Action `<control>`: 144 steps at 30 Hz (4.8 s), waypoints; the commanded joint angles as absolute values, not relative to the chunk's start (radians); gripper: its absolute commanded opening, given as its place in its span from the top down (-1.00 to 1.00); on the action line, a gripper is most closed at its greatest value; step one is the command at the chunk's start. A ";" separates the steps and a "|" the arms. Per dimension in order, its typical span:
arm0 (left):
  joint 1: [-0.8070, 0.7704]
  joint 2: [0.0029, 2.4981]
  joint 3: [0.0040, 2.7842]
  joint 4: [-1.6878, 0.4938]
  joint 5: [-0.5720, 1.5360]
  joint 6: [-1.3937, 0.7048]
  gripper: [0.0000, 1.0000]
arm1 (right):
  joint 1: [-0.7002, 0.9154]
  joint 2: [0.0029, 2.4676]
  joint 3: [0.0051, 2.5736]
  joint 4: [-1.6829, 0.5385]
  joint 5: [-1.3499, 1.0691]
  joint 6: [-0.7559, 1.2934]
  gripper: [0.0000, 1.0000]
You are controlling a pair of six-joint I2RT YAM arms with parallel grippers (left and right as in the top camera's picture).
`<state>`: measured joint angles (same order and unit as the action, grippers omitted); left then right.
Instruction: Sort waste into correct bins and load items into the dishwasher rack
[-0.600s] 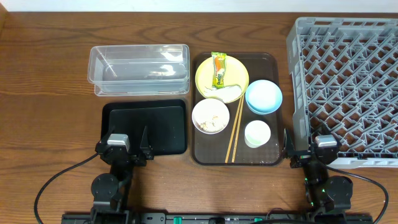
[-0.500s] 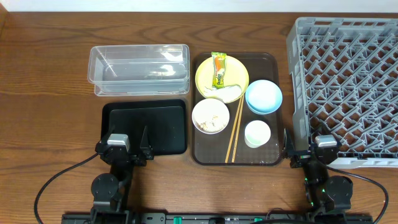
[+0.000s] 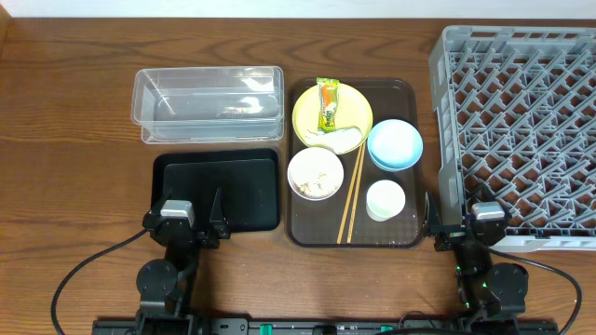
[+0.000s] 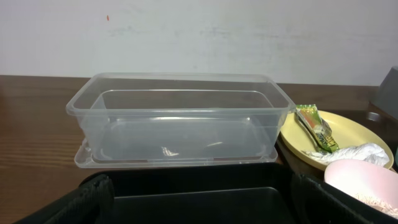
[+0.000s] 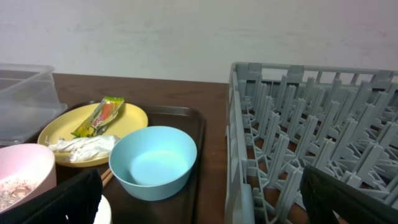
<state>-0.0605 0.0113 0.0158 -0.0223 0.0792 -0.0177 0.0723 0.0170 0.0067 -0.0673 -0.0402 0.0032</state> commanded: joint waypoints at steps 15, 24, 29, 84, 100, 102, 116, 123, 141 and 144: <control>-0.056 0.010 0.004 -0.063 0.094 0.000 -0.86 | 0.070 0.012 0.006 -0.072 -0.031 -0.001 -0.98; -0.056 0.010 0.004 -0.063 0.094 -0.013 -0.86 | 0.070 0.012 0.006 -0.071 -0.033 -0.001 -0.99; -0.056 0.020 0.027 -0.097 0.095 -0.091 -0.86 | 0.068 0.012 0.014 -0.059 -0.012 0.033 -0.99; -0.472 1.885 1.408 -0.189 0.170 -0.083 -0.83 | 0.056 1.074 0.960 -0.703 0.081 0.081 -0.99; -0.496 2.127 1.407 -0.088 0.172 -0.084 -0.32 | 0.056 1.074 0.960 -0.703 0.078 0.081 -0.98; -0.496 2.131 1.407 -0.088 0.172 -0.084 -0.15 | 0.056 1.074 0.960 -0.704 0.078 0.081 -0.99; -0.496 2.133 1.399 -0.110 0.171 -0.084 0.32 | 0.057 1.073 0.960 -0.704 0.078 0.081 -0.98; -0.496 2.137 1.396 -0.102 0.171 -0.084 0.81 | 0.056 1.073 0.960 -0.704 0.078 0.081 -0.98; -0.379 1.826 1.400 -0.245 0.130 -0.111 0.88 | 0.056 1.073 0.960 -0.703 0.078 0.081 -0.99; -0.320 1.781 1.400 -0.301 0.038 -0.137 0.88 | 0.056 1.073 0.960 -0.703 0.078 0.081 -0.98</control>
<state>-0.3717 1.8076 1.3937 -0.2707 0.1349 -0.1055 0.0658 1.0779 0.9371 -0.7059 0.0689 0.0727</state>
